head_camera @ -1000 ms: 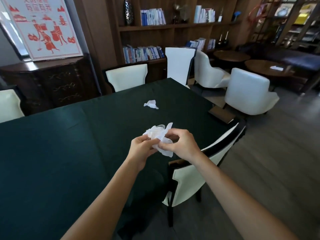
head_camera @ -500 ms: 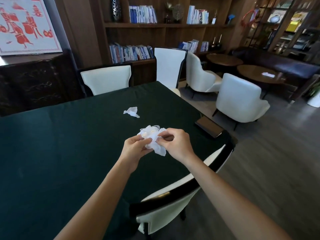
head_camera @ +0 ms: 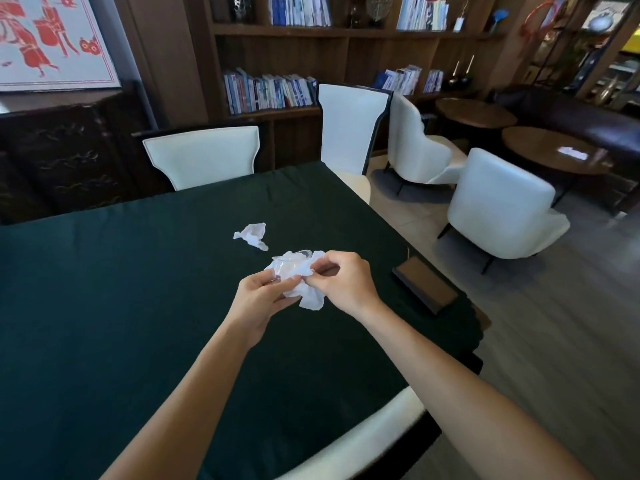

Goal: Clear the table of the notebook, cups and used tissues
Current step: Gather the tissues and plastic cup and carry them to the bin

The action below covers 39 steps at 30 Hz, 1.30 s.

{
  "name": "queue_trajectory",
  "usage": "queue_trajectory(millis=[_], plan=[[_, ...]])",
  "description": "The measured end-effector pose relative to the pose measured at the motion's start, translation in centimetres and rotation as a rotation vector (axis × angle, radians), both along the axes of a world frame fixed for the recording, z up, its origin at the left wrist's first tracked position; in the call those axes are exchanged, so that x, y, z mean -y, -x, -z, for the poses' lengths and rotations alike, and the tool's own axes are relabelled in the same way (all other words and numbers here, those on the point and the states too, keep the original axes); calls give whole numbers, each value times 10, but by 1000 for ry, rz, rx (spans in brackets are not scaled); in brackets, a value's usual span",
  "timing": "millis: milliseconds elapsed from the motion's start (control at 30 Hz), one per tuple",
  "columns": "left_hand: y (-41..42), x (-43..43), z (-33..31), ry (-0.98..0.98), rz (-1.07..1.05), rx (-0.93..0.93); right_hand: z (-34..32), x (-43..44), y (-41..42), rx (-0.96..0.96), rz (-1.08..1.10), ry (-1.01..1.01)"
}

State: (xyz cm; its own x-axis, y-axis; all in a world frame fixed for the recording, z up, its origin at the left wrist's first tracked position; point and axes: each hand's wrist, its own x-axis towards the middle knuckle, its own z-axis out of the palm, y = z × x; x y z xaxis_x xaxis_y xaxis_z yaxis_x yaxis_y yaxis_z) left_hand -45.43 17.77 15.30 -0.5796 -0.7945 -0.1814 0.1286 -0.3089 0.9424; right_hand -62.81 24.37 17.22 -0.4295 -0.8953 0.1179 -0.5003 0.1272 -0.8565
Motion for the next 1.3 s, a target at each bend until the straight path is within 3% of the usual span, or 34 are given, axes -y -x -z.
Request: queue_trajectory(millis=[367,733,1000,1100,1300], plan=[[11,70,31,-142,-331,4,26,120,40,-43,-205,-126],[13,161,100,-262,-646,69,152,313,70,-105,-362,-431],[-14,180,150,-351,-733,124,230,400,38,-371,-588,-671],[-31,179,158,-357,-768,146,241,411,29,-443,-528,-600],[-63,162,149,-385,-853,135,208,383,-6,-70,-442,-352]])
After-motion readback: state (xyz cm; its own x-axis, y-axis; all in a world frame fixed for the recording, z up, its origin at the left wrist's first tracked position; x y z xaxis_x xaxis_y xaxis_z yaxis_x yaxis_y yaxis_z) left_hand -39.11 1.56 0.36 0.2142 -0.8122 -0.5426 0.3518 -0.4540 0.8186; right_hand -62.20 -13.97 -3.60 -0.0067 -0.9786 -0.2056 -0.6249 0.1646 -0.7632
